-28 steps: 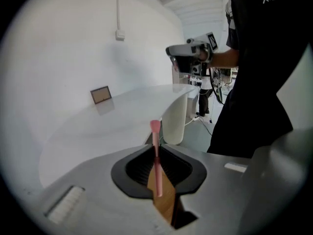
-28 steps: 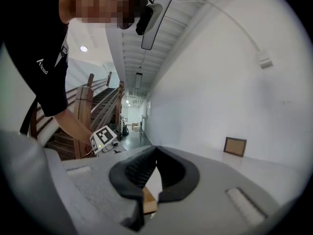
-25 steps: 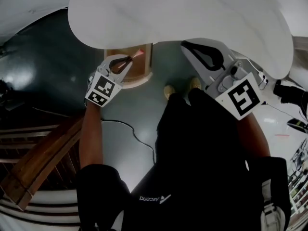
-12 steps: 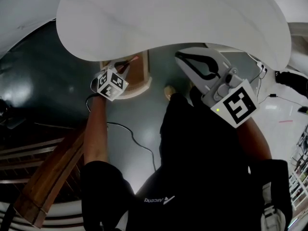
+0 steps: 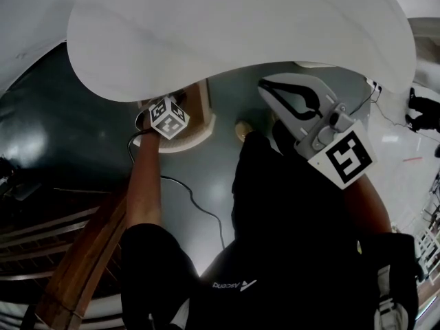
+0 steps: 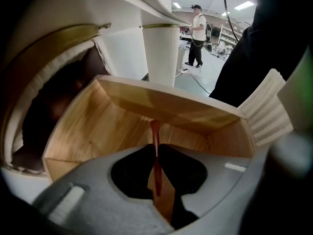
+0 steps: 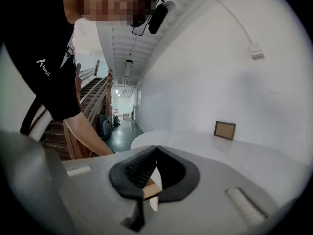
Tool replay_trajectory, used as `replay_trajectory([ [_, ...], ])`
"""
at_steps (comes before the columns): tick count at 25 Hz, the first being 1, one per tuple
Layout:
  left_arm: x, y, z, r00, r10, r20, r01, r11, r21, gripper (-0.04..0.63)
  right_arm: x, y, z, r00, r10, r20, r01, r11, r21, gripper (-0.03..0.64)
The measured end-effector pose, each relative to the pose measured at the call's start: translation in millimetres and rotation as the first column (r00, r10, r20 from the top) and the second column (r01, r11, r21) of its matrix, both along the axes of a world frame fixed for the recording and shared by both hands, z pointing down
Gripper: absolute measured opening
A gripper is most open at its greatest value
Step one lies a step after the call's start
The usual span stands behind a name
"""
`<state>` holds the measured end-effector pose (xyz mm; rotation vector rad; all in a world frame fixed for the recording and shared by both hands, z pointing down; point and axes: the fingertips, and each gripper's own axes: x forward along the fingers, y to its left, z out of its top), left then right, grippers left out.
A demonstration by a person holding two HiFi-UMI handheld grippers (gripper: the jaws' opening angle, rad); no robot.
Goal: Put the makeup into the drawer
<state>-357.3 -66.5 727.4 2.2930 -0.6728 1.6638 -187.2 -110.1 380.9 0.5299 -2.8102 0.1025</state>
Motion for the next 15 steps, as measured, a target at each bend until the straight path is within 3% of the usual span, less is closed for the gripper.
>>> replay_trajectory([
  [15,-11.3,10.0,41.3,0.998,-0.038,0.053,0.042,0.996,-0.083,0.055,3.6,-1.7,9.2,1.0,0.014,-0.02,-0.014,1.0,-0.013,0.003],
])
